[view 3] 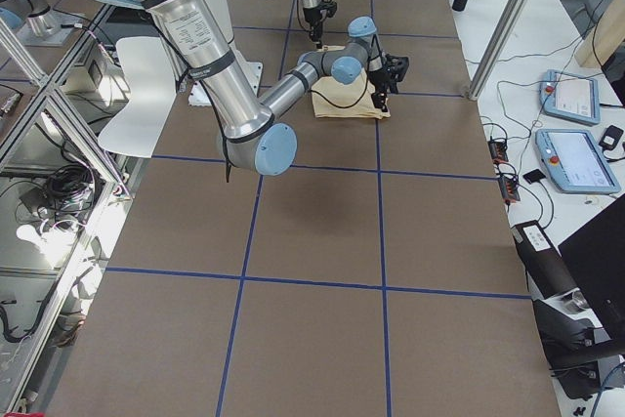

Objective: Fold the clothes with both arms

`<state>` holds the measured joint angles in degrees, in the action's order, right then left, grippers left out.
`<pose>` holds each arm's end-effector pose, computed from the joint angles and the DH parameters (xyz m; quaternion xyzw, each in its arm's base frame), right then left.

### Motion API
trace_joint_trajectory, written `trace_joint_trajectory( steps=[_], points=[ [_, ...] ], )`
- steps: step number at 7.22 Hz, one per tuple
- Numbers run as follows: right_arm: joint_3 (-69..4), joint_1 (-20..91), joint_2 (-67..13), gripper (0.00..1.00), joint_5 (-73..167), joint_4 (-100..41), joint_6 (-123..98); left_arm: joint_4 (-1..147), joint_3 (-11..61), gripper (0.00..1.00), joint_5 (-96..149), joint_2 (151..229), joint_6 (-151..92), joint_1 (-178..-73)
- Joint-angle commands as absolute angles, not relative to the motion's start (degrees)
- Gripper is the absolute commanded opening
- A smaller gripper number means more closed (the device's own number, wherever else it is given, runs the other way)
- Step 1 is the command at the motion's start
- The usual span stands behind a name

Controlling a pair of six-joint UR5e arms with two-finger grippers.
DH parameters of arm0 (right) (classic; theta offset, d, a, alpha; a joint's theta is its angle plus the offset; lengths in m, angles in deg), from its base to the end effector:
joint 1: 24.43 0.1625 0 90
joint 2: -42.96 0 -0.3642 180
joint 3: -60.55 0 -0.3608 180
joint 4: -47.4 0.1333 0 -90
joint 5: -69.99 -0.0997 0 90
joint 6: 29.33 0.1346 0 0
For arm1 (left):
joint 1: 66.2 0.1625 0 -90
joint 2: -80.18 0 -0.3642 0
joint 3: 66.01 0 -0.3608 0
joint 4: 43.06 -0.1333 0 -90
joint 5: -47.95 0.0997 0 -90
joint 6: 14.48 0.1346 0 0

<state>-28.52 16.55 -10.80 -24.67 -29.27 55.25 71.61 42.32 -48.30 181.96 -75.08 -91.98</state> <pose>-0.4303 -0.5359 0.2615 0.1281 -0.3928 0.2621 0.8721 0.4466 -0.3475 0.3337 0.1698 0.4295 0.0531 0.8853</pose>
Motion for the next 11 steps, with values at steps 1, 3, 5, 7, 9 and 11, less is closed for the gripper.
trace_joint_trajectory(
  steps=[1,3,5,7,9,11],
  points=[
    [-28.4,16.4,-10.9,1.0,-24.7,-29.1,55.1,71.6,34.1,0.0,-48.4,183.3,-60.1,-104.2],
    [-28.4,16.3,-10.8,1.0,-24.8,-29.1,55.1,72.7,9.5,0.0,-48.0,202.8,-49.1,-117.1],
    [-28.4,16.3,-10.8,1.0,-24.8,-29.1,55.1,77.8,-11.7,0.0,-46.5,220.2,-45.7,-120.9],
    [-28.3,16.1,-10.3,1.0,-24.7,-29.1,56.0,85.6,-9.2,0.99,-47.1,216.2,-42.9,-121.3],
    [-27.5,13.6,-6.2,1.0,-24.5,-30.1,64.6,89.6,-1.4,1.0,-53.2,209.2,-40.1,-121.7],
    [-18.1,8.6,5.1,0.94,-21.6,-33.4,75.5,89.6,3.8,1.0,-53.5,205.5,-40.2,-121.7]
  ],
)
